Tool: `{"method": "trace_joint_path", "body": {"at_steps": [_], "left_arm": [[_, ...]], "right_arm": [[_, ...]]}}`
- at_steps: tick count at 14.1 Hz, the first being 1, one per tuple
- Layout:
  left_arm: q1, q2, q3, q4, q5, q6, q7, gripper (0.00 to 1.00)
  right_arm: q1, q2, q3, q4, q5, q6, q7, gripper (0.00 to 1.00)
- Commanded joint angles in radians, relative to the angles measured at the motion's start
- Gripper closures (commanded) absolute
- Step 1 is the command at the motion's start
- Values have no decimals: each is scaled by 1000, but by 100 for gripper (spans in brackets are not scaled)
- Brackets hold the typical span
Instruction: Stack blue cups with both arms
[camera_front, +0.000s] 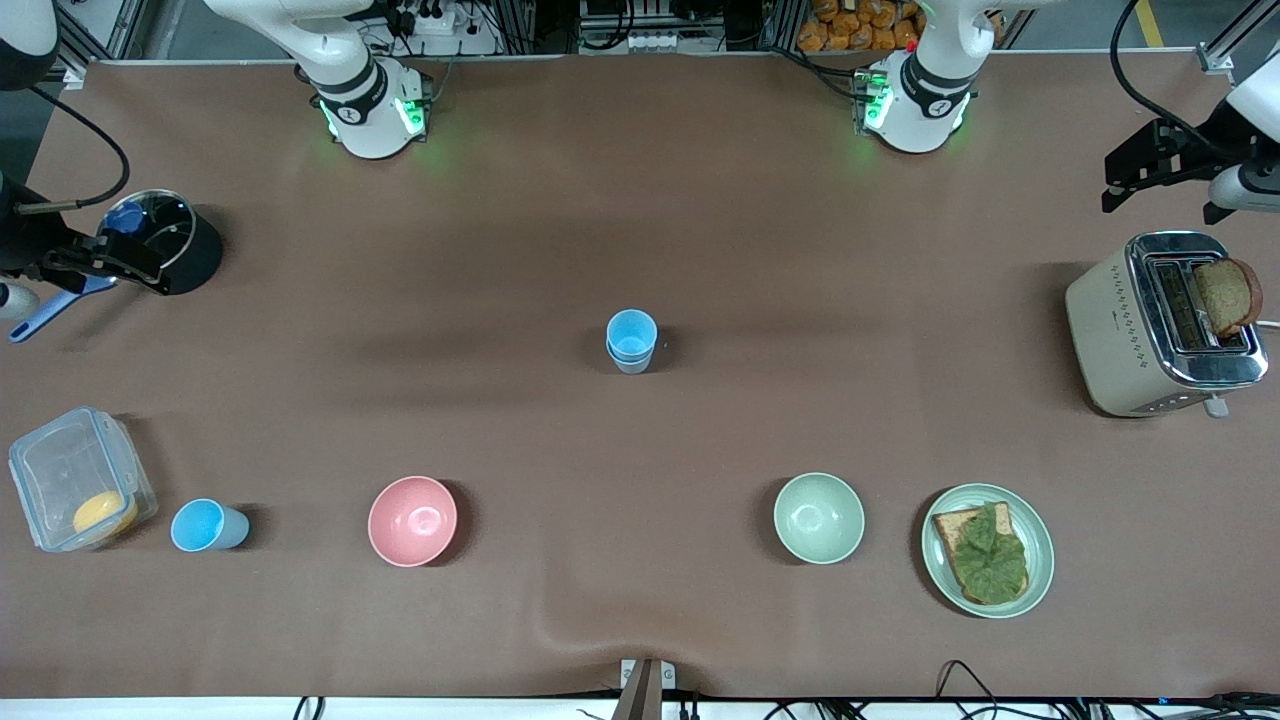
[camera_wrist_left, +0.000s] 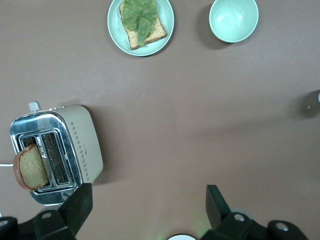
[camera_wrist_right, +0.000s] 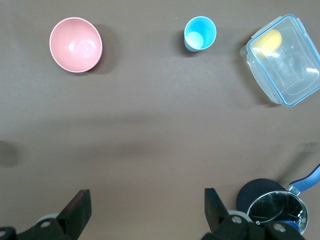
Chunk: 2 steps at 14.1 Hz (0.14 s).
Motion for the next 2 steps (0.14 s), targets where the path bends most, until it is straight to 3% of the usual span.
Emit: {"method": "trace_joint_path", "body": {"at_steps": [1, 2], "left_arm": [[2, 38, -22, 25, -11, -5, 17, 0], [4, 53, -22, 26, -14, -5, 15, 0]], "right_arm": [[-99, 14, 90, 22, 7, -14, 5, 0], [-112, 14, 101, 23, 7, -14, 3, 0]]}}
